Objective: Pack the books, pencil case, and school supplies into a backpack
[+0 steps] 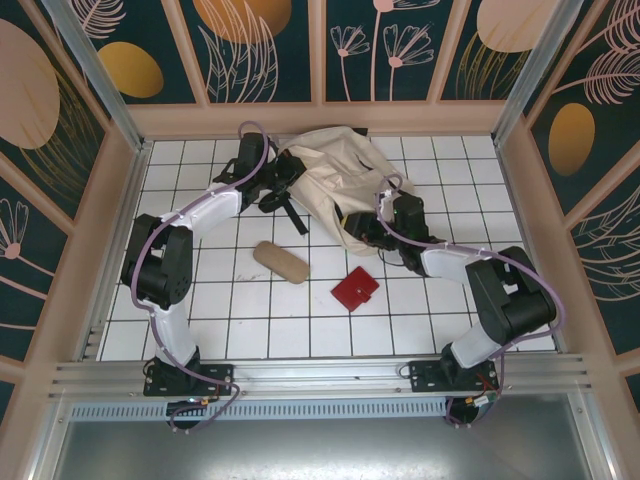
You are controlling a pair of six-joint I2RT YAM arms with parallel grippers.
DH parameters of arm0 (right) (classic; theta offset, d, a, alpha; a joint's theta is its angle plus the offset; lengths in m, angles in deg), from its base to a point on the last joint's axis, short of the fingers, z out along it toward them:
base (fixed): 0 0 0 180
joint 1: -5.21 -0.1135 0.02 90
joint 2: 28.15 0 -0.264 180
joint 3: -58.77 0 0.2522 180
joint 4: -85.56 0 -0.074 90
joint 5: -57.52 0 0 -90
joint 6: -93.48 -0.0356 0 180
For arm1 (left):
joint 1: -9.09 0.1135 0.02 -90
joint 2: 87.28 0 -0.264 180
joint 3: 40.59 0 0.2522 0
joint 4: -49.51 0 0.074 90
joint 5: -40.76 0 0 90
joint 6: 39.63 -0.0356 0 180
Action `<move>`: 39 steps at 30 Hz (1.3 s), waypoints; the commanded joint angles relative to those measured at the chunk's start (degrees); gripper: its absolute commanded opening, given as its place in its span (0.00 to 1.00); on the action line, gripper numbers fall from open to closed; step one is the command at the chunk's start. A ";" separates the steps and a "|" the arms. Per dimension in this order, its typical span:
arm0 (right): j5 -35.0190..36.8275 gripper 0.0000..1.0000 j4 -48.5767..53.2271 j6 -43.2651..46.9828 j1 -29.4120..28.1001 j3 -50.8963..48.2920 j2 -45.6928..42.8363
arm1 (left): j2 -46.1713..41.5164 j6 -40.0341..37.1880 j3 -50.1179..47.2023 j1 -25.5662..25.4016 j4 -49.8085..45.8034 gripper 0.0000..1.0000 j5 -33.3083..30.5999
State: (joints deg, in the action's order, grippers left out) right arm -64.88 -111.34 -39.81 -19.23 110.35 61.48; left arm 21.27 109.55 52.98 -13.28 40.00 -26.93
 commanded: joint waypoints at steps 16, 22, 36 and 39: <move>-1.95 0.43 -7.66 -5.76 -1.05 9.37 9.84 | -2.29 -0.27 0.65 0.00 5.52 0.00 4.36; -2.14 0.33 -9.19 -5.07 -0.95 9.23 8.74 | -2.21 -0.41 0.43 0.05 5.67 0.00 4.31; -1.98 0.22 -9.34 -4.27 0.42 6.21 2.50 | -2.21 -1.51 -0.62 0.05 5.57 0.00 3.75; -3.20 0.29 -10.70 -5.75 1.19 5.68 2.33 | -2.39 -1.57 -0.88 0.05 5.81 0.00 3.87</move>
State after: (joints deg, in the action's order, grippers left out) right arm -66.39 -117.08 -45.27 -18.86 116.63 65.89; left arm 21.27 109.51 52.37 -12.93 41.55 -26.06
